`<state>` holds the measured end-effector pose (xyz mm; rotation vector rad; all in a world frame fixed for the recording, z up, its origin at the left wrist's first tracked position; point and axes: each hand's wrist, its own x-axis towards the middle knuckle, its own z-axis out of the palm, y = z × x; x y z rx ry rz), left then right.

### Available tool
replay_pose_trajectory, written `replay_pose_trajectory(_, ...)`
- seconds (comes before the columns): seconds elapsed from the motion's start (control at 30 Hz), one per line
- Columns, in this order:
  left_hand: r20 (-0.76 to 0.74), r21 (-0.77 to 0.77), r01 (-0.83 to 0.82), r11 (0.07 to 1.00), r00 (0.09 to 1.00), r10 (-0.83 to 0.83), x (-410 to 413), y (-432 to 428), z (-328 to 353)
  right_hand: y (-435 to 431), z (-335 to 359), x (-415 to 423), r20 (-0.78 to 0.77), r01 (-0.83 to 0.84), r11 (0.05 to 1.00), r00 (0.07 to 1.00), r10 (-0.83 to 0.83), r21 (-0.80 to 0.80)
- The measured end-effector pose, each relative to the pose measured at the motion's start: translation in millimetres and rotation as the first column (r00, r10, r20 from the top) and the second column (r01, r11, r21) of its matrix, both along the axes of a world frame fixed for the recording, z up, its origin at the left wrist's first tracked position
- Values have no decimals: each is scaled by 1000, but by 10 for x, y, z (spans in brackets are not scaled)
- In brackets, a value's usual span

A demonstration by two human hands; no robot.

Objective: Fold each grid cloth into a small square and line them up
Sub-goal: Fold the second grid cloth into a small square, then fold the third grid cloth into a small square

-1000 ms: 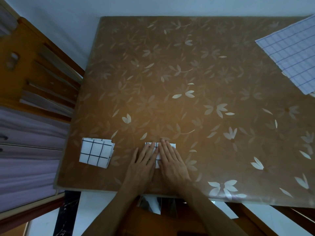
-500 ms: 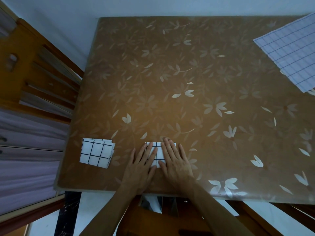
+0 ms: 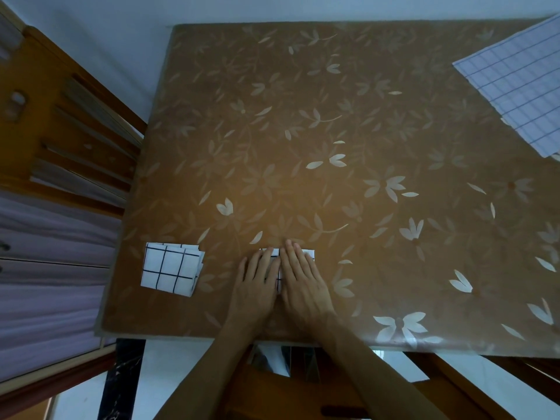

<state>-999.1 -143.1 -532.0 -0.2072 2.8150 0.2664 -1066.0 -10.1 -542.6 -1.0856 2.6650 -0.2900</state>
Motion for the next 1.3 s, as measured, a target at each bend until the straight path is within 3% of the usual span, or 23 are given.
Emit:
replay_pose_trajectory(0.4, -46, -81, -35, 996, 998, 31, 55, -81, -20, 226, 2, -84, 5, 19, 995, 1000, -19, 98)
replay_pose_trajectory(0.7, 36, -66, -16, 998, 999, 18, 41, -73, 249, 375, 307, -148, 41, 59, 985, 997, -66, 161)
replay_pose_trajectory(0.93, 22, 39, 5, 999, 1000, -6, -4, -140, 820, 761, 926, -18, 131, 254, 964, 956, -262, 72)
replay_pose_trajectory(1.03, -9, 87, 29, 996, 1000, -28, -37, -117, 1082, 990, 1186, 58, 223, 414, 909, 883, -412, 38)
replay_pose_trajectory(1.3, 59, 155, 172, 973, 981, -183, -292, 338, 1633, 1504, 1694, 284, 292, 576, 809, 759, -582, 117)
